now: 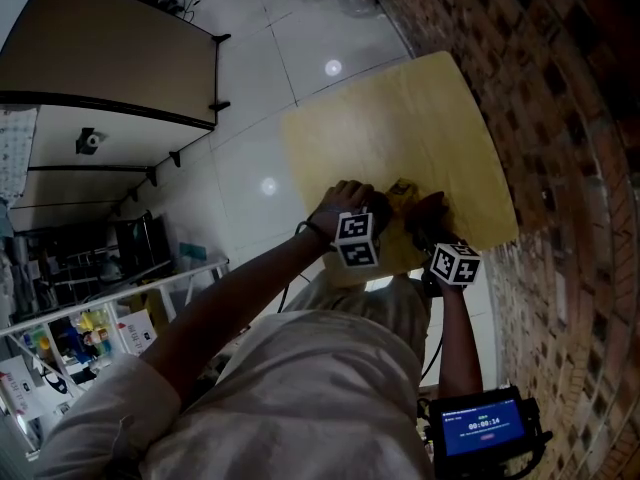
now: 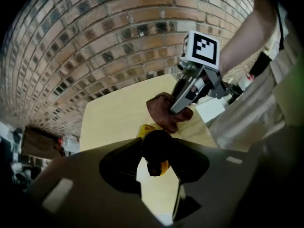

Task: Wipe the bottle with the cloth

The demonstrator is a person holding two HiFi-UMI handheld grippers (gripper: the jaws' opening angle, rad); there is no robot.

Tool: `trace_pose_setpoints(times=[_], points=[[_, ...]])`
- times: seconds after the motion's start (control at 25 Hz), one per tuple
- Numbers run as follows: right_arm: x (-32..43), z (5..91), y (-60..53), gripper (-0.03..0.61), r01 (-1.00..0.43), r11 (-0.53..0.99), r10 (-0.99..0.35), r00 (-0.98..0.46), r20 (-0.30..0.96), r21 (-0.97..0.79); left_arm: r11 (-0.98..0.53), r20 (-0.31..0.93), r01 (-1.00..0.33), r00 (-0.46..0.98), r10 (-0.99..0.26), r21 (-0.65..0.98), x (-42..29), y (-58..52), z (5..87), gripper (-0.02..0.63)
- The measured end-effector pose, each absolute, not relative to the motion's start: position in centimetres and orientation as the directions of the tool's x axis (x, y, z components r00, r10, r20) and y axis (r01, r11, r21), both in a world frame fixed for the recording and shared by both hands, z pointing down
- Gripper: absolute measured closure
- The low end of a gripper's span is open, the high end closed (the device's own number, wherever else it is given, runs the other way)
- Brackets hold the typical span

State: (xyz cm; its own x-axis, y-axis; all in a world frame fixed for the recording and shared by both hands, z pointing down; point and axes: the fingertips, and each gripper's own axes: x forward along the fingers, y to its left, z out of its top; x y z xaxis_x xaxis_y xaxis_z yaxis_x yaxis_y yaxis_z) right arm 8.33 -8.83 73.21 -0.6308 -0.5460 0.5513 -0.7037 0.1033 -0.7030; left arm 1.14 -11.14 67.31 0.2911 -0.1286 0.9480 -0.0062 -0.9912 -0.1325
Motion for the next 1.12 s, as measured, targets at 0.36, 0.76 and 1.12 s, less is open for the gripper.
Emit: trace_pose_setpoints(times=[0.36, 0.76, 1.12], points=[[4.3, 62.7, -11.3, 0.506, -0.538, 0.391, -0.57, -0.779, 0.263, -0.747, -0.986, 0.968, -0.134, 0.242, 0.063, 0.097, 2.1, -9.6, 65.9, 0.437], [6.2, 75.1, -13.6, 0.511, -0.801, 0.167, -0.513, -0.568, 0.643, -0.575, -0.962, 0.954, -0.238, 0.295, 0.057, 0.131, 3.1, -10.8, 66.0, 0.439], [8.0, 77.6, -13.3, 0.509, -0.774, 0.04, -0.539, -0.549, 0.639, -0.632, -0.897, 0.95, -0.411, 0.31, 0.032, 0.164, 3.3, -12.2, 65.9, 0.442]])
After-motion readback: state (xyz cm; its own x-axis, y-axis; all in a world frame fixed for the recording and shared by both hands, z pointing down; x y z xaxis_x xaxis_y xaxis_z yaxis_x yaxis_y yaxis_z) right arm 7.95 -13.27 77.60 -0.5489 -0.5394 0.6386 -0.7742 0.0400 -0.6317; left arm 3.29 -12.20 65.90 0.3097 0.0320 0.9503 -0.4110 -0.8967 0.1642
